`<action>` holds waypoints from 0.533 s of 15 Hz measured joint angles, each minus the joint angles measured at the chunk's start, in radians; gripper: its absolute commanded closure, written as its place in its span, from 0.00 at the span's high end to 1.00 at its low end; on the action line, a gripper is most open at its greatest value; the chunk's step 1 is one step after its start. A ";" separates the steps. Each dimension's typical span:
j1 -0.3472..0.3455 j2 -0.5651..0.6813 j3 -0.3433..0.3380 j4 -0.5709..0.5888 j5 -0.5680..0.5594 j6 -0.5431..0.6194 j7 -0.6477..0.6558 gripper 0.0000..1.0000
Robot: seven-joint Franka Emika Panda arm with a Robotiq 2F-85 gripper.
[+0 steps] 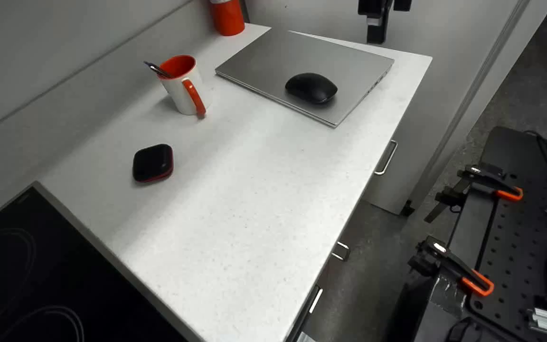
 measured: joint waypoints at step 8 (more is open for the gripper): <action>0.002 0.001 0.001 -0.004 0.006 0.024 -0.003 1.00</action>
